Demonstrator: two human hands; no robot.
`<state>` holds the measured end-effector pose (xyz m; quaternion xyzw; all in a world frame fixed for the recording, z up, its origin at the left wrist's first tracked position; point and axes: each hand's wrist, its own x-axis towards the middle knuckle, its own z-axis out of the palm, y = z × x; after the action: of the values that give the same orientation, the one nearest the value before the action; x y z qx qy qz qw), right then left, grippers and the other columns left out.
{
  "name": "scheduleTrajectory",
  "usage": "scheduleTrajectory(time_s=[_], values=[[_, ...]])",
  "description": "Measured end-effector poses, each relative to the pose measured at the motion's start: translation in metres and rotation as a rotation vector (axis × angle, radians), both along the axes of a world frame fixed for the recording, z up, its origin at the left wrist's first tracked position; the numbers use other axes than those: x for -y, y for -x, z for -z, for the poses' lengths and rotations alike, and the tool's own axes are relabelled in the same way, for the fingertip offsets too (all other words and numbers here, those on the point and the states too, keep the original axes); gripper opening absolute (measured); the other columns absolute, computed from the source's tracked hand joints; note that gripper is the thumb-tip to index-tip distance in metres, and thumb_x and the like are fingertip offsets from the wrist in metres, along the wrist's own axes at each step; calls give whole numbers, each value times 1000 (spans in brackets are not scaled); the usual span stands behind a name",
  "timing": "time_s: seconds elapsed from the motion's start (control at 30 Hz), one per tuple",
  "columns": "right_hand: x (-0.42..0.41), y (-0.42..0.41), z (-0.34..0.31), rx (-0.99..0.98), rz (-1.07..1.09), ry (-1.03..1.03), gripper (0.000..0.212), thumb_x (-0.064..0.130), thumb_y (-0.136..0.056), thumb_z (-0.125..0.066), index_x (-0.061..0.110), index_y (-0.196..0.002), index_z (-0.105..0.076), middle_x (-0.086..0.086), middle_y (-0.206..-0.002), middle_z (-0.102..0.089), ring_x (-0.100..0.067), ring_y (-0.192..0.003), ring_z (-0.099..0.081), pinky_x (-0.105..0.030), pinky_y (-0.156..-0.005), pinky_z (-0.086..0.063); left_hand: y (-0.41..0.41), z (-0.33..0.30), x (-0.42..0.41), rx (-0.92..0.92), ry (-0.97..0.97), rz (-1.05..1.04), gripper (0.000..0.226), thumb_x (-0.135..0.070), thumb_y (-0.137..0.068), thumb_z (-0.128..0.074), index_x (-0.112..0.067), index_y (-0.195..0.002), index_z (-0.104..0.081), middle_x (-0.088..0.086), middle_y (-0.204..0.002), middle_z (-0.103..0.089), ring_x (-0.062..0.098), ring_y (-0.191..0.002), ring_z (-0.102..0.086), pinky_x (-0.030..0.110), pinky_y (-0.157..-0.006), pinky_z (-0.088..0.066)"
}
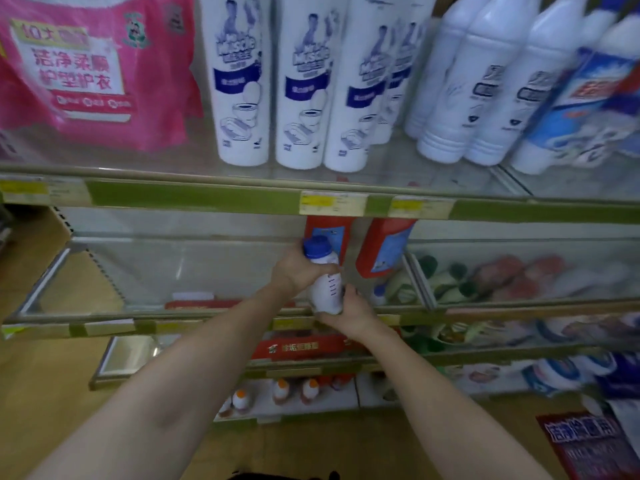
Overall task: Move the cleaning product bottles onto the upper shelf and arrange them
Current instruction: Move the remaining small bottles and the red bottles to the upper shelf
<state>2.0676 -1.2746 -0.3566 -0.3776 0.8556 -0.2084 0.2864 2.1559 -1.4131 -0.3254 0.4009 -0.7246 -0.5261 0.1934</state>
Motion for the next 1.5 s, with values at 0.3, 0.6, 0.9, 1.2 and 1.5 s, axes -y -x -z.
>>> scheduleTrajectory(time_s=[0.3, 0.6, 0.9, 1.2, 1.5], values=[[-106, 66, -5, 154, 160, 158, 92, 38, -64, -90, 19, -135, -36, 2, -114, -62, -18, -102, -62, -32, -73, -54, 79, -21, -98, 34, -200, 68, 48, -50, -67, -88, -27, -102, -65, 3, -96, -75, 18, -75, -70, 25, -54, -48], [-176, 109, 3, 697, 303, 242, 62, 26, -75, -86, 20, -129, -55, 1, -112, -69, -15, -96, -69, -25, -77, -58, 117, -12, -156, -3, -514, 51, 54, -44, -83, -77, -12, -122, -60, 15, -112, -71, 34, -105, -68, 49, -97, -54], [-218, 135, 4, 1000, 121, 168, 67, 26, -77, -81, 15, -135, -50, -14, -125, -67, -28, -109, -68, -38, -94, -55, 144, -13, -190, -41, -479, -113, 43, -34, -76, -85, -14, -108, -66, 13, -105, -74, 26, -82, -69, 39, -73, -59], [-207, 142, 11, 456, 213, 185, 90, 41, -50, -96, 16, -124, -50, 1, -109, -68, -16, -96, -67, -31, -67, -55, 163, -30, -205, 163, -156, -224, 82, -60, -39, -82, -20, -106, -55, 7, -97, -69, 28, -81, -70, 46, -74, -62], [-218, 127, 0, 798, 190, 310, 47, 32, -74, -82, 16, -115, -69, -8, -109, -76, -20, -97, -70, -27, -77, -52, 143, -40, -198, 154, -249, -21, 53, -49, -83, -76, -20, -122, -53, 13, -111, -68, 27, -86, -67, 36, -72, -57]])
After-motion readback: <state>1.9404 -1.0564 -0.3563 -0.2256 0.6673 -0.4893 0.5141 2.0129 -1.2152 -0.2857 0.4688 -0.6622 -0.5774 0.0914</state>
